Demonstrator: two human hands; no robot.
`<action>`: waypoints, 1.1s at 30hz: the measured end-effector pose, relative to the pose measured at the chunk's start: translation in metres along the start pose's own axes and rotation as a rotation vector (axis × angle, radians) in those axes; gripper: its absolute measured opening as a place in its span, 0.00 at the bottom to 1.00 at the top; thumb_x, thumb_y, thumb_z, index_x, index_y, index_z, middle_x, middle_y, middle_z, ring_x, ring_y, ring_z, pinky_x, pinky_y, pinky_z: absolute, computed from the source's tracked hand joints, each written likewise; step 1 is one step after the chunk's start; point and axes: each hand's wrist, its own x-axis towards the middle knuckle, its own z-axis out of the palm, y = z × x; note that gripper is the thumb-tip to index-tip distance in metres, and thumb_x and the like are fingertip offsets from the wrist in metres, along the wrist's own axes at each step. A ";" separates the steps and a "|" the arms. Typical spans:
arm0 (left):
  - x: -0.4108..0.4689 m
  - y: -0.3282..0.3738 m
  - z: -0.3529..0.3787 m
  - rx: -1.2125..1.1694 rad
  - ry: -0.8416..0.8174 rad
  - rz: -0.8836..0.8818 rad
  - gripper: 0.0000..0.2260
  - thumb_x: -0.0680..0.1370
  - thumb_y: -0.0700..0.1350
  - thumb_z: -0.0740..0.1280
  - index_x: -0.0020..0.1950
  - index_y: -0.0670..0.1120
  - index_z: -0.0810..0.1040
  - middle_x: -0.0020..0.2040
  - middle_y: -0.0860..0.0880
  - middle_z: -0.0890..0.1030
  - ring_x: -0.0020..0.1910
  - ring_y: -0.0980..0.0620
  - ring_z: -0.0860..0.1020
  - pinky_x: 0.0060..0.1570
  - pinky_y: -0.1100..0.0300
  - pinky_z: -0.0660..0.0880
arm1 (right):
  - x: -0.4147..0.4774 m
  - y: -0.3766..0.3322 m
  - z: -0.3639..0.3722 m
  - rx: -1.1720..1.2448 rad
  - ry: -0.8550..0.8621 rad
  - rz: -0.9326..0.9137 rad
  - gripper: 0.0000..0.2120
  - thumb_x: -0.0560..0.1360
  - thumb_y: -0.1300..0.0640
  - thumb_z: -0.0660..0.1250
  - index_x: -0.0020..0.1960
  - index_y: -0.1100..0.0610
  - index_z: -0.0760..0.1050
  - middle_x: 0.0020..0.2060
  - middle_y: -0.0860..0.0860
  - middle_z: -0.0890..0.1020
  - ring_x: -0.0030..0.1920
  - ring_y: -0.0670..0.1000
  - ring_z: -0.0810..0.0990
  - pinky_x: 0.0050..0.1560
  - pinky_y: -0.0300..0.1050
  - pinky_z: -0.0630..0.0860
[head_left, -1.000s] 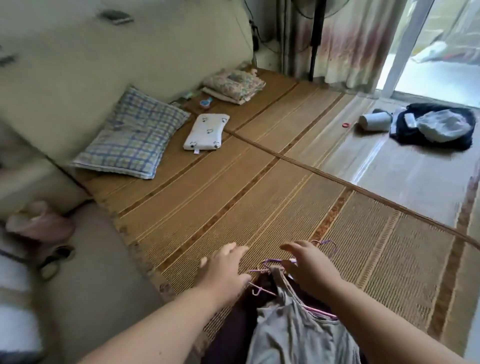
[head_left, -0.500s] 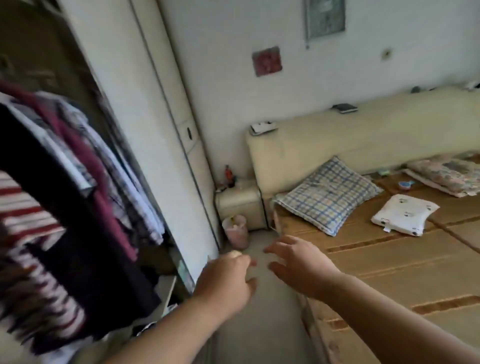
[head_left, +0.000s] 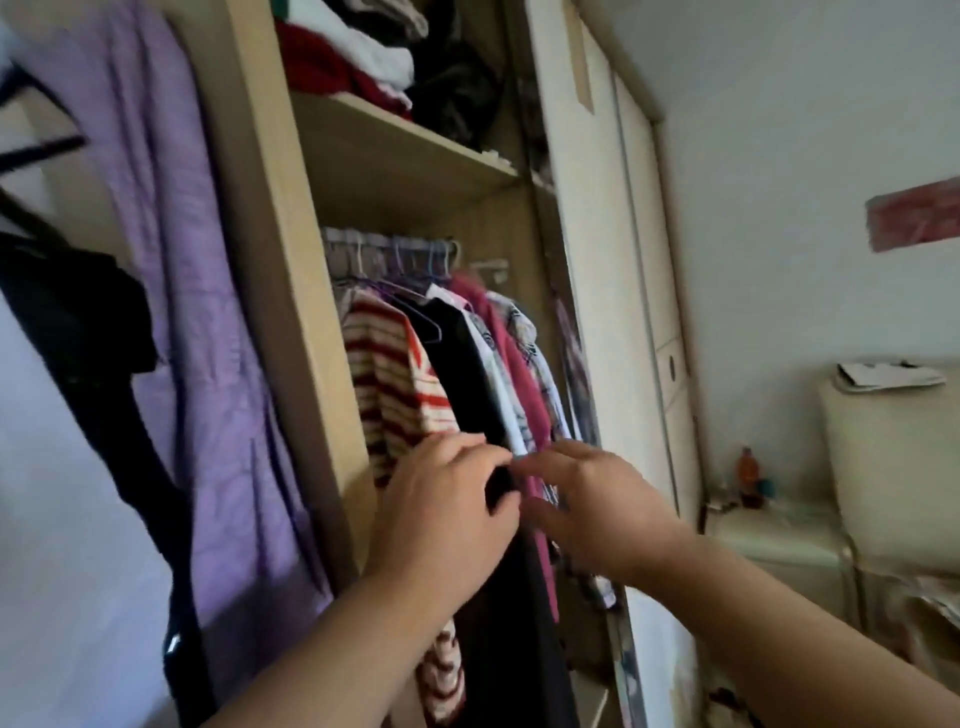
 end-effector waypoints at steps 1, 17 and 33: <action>0.010 -0.007 -0.009 0.053 0.083 -0.002 0.17 0.68 0.50 0.72 0.56 0.52 0.81 0.58 0.50 0.79 0.64 0.47 0.72 0.64 0.51 0.69 | 0.018 -0.002 0.002 0.021 0.008 -0.041 0.18 0.75 0.45 0.63 0.65 0.45 0.73 0.57 0.44 0.77 0.56 0.46 0.76 0.56 0.38 0.70; 0.135 -0.050 -0.063 0.555 0.558 -0.434 0.40 0.72 0.38 0.65 0.77 0.43 0.45 0.78 0.43 0.50 0.75 0.45 0.55 0.68 0.53 0.60 | 0.266 0.028 0.057 0.289 0.002 -0.352 0.21 0.76 0.48 0.63 0.67 0.50 0.70 0.59 0.54 0.76 0.60 0.55 0.75 0.60 0.49 0.73; 0.134 -0.059 -0.060 0.800 0.633 -0.473 0.40 0.70 0.41 0.68 0.78 0.47 0.50 0.75 0.46 0.61 0.68 0.51 0.61 0.55 0.57 0.67 | 0.385 0.003 0.104 0.352 -0.011 -0.113 0.11 0.75 0.67 0.57 0.52 0.63 0.76 0.49 0.60 0.81 0.51 0.59 0.78 0.45 0.47 0.73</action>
